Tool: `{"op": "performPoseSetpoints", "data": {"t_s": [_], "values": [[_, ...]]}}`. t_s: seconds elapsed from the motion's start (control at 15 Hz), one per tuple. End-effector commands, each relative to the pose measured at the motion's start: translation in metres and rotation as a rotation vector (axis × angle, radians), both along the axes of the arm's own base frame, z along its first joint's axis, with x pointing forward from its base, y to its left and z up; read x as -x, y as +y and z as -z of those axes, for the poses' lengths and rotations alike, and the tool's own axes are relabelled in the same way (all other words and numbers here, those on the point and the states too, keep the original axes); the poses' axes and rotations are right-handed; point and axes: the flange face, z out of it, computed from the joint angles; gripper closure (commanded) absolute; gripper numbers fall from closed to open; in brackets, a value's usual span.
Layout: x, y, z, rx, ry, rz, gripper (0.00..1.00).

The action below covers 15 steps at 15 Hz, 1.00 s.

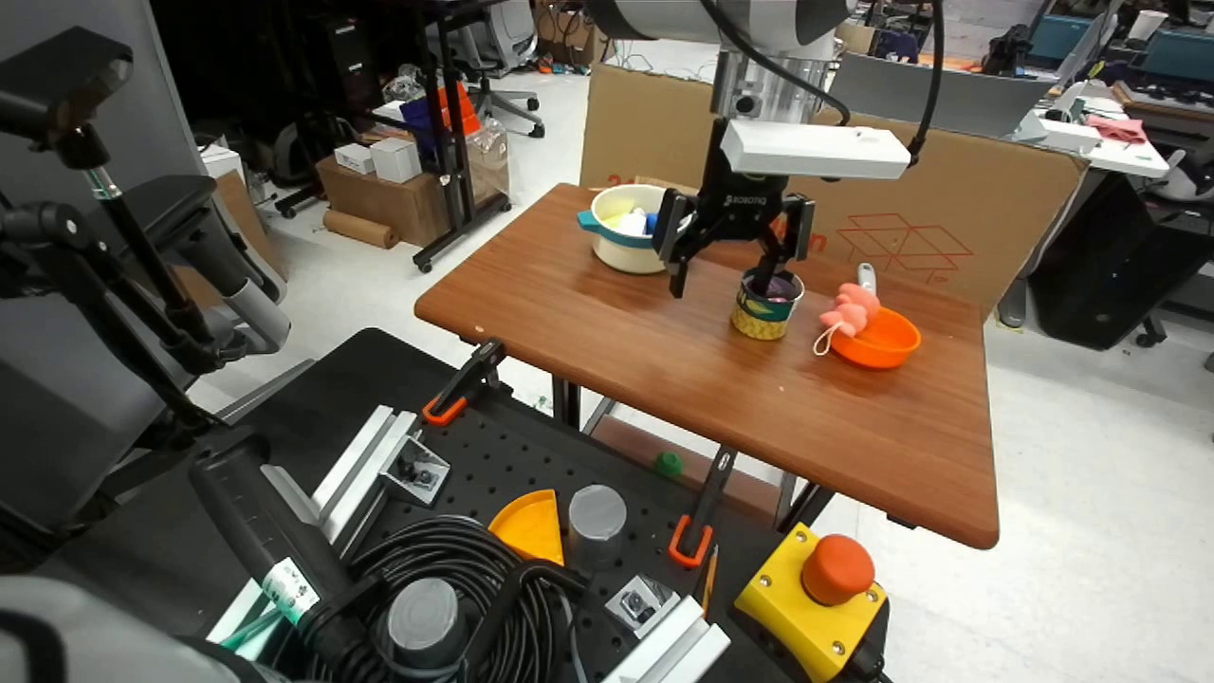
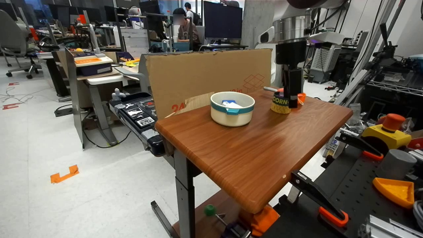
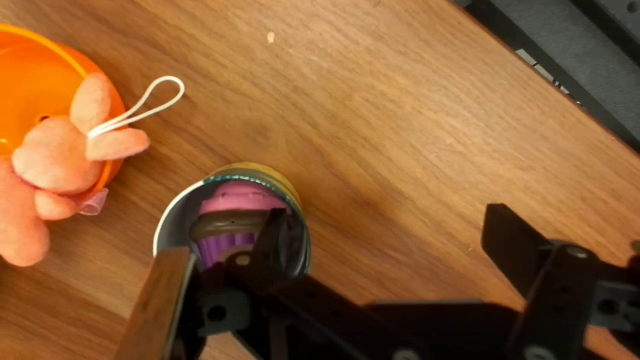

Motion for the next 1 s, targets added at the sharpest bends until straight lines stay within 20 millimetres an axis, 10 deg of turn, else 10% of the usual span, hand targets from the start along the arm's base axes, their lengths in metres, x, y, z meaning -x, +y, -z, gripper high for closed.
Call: {"op": "performPoseSetpoints", "data": {"t_s": [0.0,0.67,0.93], "values": [[-0.008,0.001,0.004,0.022,0.013,0.006,0.25],[-0.016,-0.002,0.002,0.012,0.001,0.013,0.95],[-0.022,-0.008,-0.006,0.009,-0.02,0.033,0.99]]}}
